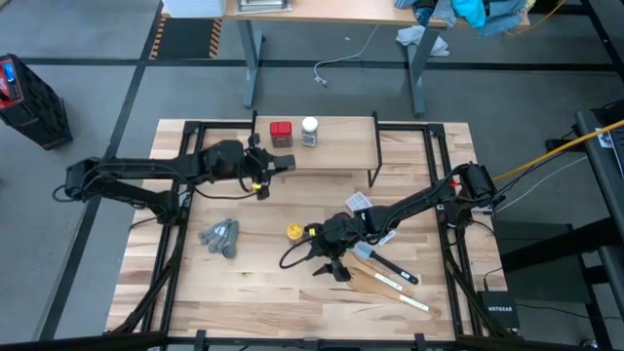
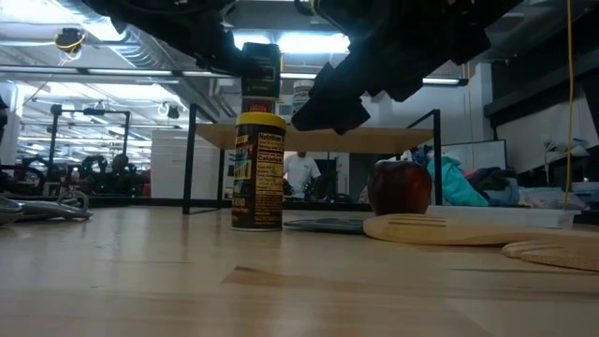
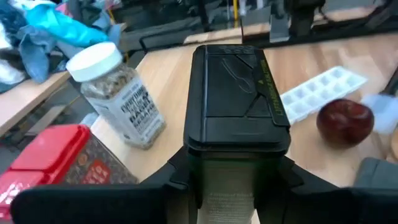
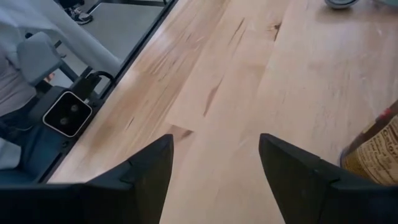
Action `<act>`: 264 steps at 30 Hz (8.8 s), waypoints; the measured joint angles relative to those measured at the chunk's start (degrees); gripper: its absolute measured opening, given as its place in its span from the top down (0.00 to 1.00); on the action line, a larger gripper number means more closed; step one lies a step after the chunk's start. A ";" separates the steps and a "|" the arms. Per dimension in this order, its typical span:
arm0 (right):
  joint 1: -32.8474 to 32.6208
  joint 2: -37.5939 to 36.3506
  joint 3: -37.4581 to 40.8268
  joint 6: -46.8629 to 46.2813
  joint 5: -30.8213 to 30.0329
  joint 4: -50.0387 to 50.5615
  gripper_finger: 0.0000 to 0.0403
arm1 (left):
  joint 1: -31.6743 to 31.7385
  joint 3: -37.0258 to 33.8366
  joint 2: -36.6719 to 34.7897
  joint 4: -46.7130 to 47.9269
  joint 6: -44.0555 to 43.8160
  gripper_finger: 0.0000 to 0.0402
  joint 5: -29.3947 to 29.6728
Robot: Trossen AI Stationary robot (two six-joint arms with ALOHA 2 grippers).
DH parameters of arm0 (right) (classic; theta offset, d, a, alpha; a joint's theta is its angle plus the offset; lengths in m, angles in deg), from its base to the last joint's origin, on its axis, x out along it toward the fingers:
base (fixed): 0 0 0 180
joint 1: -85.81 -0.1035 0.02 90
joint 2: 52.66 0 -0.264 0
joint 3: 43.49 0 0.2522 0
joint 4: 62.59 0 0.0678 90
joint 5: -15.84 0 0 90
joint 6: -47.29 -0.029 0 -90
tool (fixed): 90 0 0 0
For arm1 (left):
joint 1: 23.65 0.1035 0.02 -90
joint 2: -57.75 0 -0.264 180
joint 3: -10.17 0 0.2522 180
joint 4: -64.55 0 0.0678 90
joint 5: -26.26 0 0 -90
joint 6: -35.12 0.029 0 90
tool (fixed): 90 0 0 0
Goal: Shelf spices
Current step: Put the green seasoning can on the shelf, then put the yellow seasoning bottle on the shelf
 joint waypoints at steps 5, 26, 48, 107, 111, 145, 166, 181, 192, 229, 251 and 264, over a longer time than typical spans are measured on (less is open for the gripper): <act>0.00 0.00 0.00 0.00 0.00 0.00 0.40 | 5.40 0.00 0.00 -0.47 -0.03 0.78 -7.29; 0.07 0.00 0.00 0.00 -0.98 -0.03 0.40 | 14.79 0.22 10.24 -6.43 2.60 0.78 -19.54; 0.07 0.00 0.00 0.01 -0.98 0.04 0.40 | 16.09 -0.04 10.40 -6.66 1.22 0.50 -20.04; -5.36 -0.02 0.00 -10.58 -26.34 6.74 0.40 | -12.77 0.09 -24.67 30.40 -17.34 0.61 -0.46; -7.70 -0.02 0.00 -10.59 -34.43 7.65 0.40 | -22.82 0.07 -20.21 34.57 -24.21 0.71 6.52; -12.21 12.47 0.00 -20.42 -61.51 -13.72 0.40 | -46.12 0.04 30.58 10.25 -44.69 1.00 51.00; -7.21 12.63 0.02 -20.41 -54.65 -19.40 0.40 | -41.78 0.02 36.13 -8.31 -33.52 0.99 46.98; -7.77 12.63 -0.04 -20.39 -52.34 -18.15 0.40 | -42.00 0.02 36.13 -8.07 -36.22 0.99 44.11; -8.19 12.63 -0.04 -22.51 -49.10 -18.60 0.40 | -46.75 0.02 36.13 -7.75 -41.84 1.00 43.02; -8.08 12.63 -0.04 -21.92 -38.27 -17.56 0.40 | -51.68 0.07 36.13 0.80 -56.47 0.99 42.87; -14.55 12.63 -0.04 -28.73 -55.65 -13.47 0.40 | -51.77 0.07 36.63 -7.67 -54.20 0.99 42.97; -14.36 17.25 -0.09 -33.94 -52.94 -18.03 0.40 | -52.06 0.37 47.60 -19.54 -55.30 0.99 43.20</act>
